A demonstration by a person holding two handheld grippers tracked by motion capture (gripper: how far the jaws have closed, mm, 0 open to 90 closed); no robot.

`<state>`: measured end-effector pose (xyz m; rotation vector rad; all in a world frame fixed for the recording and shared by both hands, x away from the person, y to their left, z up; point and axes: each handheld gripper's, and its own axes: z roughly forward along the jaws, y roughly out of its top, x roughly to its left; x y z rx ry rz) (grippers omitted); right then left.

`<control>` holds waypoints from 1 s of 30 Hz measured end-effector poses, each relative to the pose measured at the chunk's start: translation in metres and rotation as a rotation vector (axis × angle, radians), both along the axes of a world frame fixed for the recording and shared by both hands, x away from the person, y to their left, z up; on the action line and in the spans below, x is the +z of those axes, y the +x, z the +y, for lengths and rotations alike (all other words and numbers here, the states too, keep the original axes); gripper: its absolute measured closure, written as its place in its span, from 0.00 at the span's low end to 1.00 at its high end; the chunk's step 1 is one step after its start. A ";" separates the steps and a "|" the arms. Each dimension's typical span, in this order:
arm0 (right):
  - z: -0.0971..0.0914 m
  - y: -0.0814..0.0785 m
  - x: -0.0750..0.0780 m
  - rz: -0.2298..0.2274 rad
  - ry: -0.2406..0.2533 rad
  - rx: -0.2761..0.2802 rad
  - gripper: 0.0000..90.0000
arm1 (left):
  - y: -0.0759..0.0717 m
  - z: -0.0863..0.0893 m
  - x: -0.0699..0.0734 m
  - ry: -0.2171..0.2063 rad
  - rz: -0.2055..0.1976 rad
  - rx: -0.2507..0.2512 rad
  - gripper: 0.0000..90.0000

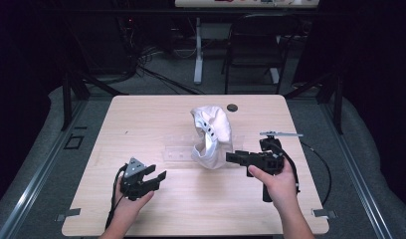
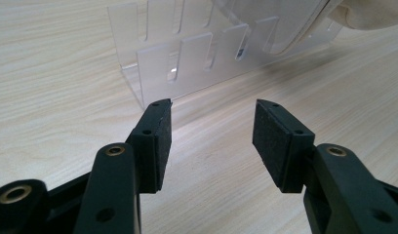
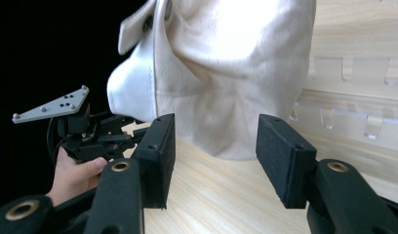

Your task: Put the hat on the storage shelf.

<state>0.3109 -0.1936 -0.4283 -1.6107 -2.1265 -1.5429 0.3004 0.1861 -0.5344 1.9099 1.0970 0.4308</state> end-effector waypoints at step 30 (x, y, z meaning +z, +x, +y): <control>-0.036 -0.009 -0.042 -0.111 -0.160 -0.244 0.52 | -0.002 -0.011 -0.009 0.045 -0.024 -0.055 0.52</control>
